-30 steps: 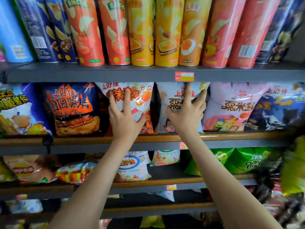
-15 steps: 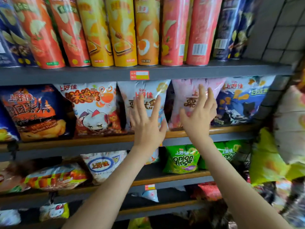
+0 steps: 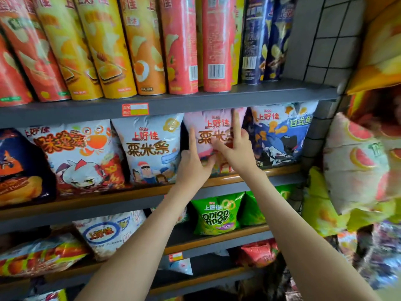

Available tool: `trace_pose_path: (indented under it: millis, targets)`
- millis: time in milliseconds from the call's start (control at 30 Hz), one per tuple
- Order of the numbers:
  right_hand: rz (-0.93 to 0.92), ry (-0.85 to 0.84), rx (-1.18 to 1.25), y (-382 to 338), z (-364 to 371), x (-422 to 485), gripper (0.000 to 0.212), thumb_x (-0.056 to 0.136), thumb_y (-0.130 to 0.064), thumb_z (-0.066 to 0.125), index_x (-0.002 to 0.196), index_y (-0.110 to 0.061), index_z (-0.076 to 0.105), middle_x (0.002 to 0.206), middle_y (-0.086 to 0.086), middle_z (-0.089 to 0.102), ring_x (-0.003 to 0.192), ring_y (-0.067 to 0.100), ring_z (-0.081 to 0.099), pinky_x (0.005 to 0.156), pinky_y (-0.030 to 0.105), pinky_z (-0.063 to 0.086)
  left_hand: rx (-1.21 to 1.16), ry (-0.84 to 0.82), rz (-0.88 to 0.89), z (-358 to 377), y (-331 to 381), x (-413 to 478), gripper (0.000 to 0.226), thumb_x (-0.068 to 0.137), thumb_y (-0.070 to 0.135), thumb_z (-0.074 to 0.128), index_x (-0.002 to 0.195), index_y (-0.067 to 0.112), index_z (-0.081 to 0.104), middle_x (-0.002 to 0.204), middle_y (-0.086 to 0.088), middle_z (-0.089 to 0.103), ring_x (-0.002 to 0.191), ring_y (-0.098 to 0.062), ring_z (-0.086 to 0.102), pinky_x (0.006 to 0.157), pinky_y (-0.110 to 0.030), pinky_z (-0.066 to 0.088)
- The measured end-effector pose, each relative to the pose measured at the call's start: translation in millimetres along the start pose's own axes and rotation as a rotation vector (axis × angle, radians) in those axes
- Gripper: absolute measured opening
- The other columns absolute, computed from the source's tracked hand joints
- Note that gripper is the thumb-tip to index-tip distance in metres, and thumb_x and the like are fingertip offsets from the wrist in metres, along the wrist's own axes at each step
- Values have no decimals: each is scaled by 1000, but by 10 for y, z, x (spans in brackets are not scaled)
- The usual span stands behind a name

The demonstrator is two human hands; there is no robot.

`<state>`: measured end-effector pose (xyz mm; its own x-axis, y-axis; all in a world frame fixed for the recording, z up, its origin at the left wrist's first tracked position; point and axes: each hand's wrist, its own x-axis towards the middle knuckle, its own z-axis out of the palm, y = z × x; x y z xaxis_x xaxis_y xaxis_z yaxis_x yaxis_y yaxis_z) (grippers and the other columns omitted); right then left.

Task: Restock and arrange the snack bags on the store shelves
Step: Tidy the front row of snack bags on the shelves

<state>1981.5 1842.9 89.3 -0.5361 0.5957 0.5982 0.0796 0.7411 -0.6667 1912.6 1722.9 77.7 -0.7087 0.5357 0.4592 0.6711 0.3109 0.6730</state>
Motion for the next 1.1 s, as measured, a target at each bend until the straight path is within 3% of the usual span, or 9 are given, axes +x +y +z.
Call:
trace_pose_path:
  millis: [133,300,367,467,700,800,900,1033,1100]
  targets:
    - [-164,-29,-28,164,-262,38,67,94,-38,51,150,-39,14,135,3,45,118,19,48,104,37,36,300,149,154,8,74,-64,92,87,39,62,152,33,-2,124,-23,44,116,-39,46,92,-45,41]
    - [76,521,-285,622,-566,65,81,82,-40,63,149,-8,28,141,23,41,127,39,39,104,45,26,557,268,534,270,104,-28,73,87,38,57,151,25,23,154,-25,17,141,-43,16,112,-59,18]
    - [242,429,-308,733,-600,23,101,74,-50,68,152,-13,16,154,24,19,137,42,26,108,50,23,587,237,594,357,16,-31,72,87,35,59,150,24,27,155,-24,18,143,-41,12,114,-55,13]
    - [183,347,-298,853,-609,-3,103,70,-51,62,152,-16,12,157,21,10,138,42,23,108,51,24,577,215,645,460,-190,-168,69,87,30,59,149,23,30,154,-23,19,143,-39,13,116,-53,11]
    - [124,548,-73,1207,-241,-866,73,81,-35,63,135,8,37,131,26,44,121,29,37,105,42,29,509,59,669,720,-1072,-957,57,92,28,51,146,20,34,146,-21,28,134,-38,31,109,-55,29]
    - [175,276,-47,1350,215,-1475,60,86,-33,60,126,8,41,118,25,47,111,28,41,98,31,30,465,13,535,863,-1322,-1233,56,91,29,50,144,21,36,140,-19,33,126,-38,36,102,-57,38]
    - [261,-62,19,1544,603,-1745,79,82,-26,74,143,-3,30,138,17,40,128,34,36,103,32,28,397,-84,398,1025,-1464,-1334,58,90,34,50,144,25,32,136,-20,35,122,-38,40,99,-54,42]
    - [263,-231,194,1745,882,-1747,104,78,-35,77,142,-47,-5,151,-19,9,138,14,26,106,39,38,146,-354,55,1243,-1684,-1256,93,89,41,61,142,54,-15,149,-19,26,135,-33,33,105,-41,38]
    - [278,-232,282,1856,981,-1704,110,72,-52,77,141,-56,-9,156,-12,16,134,21,39,100,49,45,40,-410,39,1328,-1732,-1168,101,88,39,64,137,53,-24,153,-15,19,138,-25,29,105,-27,30]
